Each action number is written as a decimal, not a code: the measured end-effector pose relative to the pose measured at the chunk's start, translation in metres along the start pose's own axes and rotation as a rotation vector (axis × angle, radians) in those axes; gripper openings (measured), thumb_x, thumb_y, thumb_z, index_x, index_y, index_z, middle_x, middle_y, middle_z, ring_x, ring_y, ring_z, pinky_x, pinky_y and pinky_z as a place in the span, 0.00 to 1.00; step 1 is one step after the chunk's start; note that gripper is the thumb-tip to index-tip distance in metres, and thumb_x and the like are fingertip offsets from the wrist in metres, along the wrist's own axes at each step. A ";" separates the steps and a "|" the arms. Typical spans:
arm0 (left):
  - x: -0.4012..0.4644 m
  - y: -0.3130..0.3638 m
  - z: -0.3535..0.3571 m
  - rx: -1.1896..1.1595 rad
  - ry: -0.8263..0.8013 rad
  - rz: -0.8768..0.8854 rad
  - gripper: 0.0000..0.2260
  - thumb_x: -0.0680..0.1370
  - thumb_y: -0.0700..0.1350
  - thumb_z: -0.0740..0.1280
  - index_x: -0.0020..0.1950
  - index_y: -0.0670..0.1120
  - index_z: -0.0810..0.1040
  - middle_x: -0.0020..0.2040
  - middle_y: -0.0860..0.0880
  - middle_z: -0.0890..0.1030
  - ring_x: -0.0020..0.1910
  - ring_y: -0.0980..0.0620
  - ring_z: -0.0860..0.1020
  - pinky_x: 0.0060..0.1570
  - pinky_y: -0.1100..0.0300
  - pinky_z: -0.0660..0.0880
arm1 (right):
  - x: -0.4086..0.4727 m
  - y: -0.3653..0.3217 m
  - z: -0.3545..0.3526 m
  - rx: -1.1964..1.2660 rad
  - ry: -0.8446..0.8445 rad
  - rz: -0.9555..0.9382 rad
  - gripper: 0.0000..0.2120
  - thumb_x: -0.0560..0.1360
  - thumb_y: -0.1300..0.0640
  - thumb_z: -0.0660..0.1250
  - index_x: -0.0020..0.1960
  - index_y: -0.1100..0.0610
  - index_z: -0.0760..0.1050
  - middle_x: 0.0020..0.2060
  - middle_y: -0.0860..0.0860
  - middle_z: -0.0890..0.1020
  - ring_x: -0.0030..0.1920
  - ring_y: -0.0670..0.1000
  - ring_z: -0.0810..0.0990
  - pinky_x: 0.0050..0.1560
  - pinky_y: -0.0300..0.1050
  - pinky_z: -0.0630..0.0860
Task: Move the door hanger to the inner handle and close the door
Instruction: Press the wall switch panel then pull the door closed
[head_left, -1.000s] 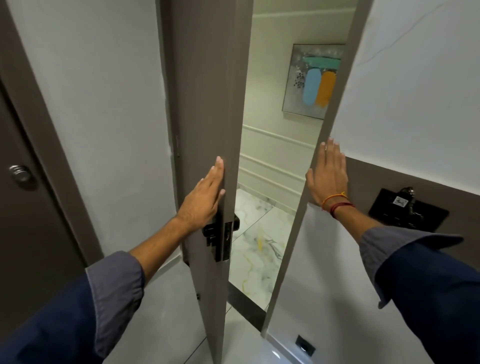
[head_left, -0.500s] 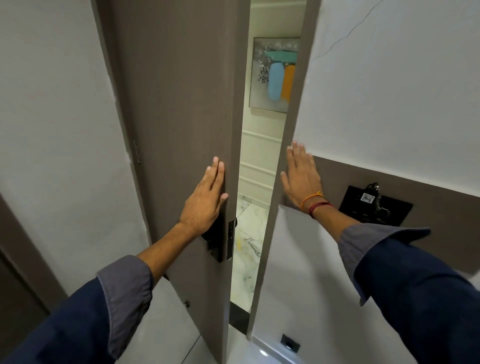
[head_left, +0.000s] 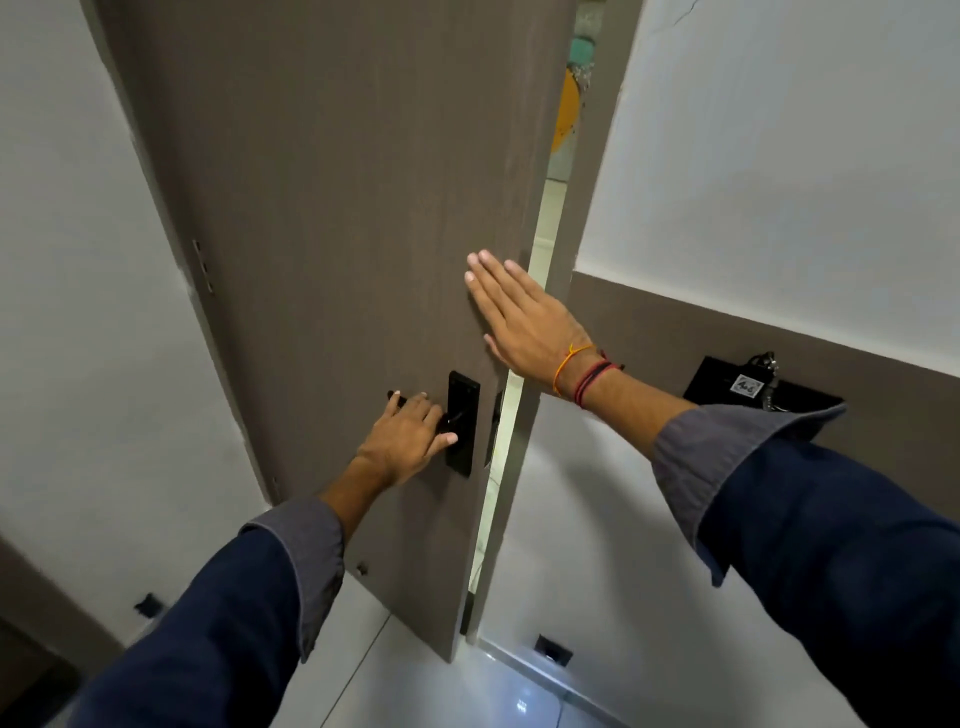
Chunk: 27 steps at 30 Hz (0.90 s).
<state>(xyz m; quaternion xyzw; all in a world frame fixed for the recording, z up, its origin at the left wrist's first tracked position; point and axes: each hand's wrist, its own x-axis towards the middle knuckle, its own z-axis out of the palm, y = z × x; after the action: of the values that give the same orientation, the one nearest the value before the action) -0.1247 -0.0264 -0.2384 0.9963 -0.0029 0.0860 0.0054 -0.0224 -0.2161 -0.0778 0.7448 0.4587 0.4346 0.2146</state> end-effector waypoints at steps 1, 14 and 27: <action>0.005 0.001 0.006 0.011 0.008 0.008 0.23 0.86 0.58 0.51 0.69 0.43 0.73 0.72 0.42 0.74 0.77 0.43 0.67 0.81 0.45 0.54 | 0.000 0.001 0.005 -0.047 -0.020 0.013 0.36 0.85 0.46 0.55 0.83 0.68 0.50 0.83 0.65 0.53 0.84 0.63 0.53 0.84 0.57 0.53; 0.072 0.017 0.014 -0.033 0.062 -0.098 0.19 0.83 0.54 0.63 0.62 0.40 0.80 0.61 0.41 0.81 0.65 0.41 0.76 0.72 0.50 0.68 | 0.017 -0.005 0.036 -0.307 -0.168 0.110 0.27 0.88 0.58 0.49 0.83 0.68 0.48 0.83 0.65 0.52 0.83 0.64 0.54 0.82 0.57 0.59; 0.120 0.036 0.014 -0.028 -0.036 -0.216 0.17 0.81 0.51 0.69 0.63 0.41 0.81 0.62 0.38 0.81 0.67 0.39 0.75 0.69 0.46 0.72 | 0.036 -0.001 0.060 -0.372 -0.337 0.177 0.23 0.88 0.60 0.49 0.80 0.70 0.58 0.80 0.71 0.57 0.80 0.71 0.59 0.79 0.63 0.63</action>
<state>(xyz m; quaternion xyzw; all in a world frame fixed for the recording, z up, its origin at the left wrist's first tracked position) -0.0046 -0.0629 -0.2313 0.9920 0.1034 0.0670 0.0287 0.0354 -0.1792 -0.0939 0.7916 0.2617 0.3985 0.3822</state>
